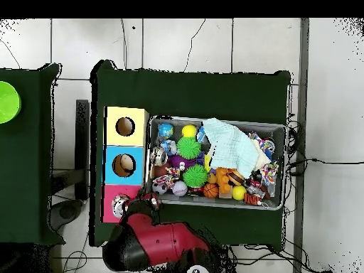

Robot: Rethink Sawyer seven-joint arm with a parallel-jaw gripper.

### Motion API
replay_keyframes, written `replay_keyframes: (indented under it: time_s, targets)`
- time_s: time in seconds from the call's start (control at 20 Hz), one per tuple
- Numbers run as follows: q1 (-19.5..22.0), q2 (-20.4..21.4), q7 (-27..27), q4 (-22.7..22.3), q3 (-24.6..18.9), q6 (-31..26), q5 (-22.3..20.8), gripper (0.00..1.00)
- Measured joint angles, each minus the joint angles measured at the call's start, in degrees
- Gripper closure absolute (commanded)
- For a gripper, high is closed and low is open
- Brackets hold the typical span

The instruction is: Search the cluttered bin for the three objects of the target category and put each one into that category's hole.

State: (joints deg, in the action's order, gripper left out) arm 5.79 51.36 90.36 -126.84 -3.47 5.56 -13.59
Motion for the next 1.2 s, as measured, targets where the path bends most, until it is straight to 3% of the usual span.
replay_keyframes:
  time_s: [0.55,1.0,1.05,1.2]
  targets:
    - [2.88,3.21,0.0,-0.02,-2.87,-1.26,0.6,1.0]
    - [4.23,7.59,0.0,-0.57,-5.65,-9.22,3.93,1.0]
    - [4.65,8.12,0.0,-0.72,-6.31,-10.09,4.16,0.0]
    - [7.92,9.22,0.0,-1.92,-10.11,-11.62,4.72,0.0]
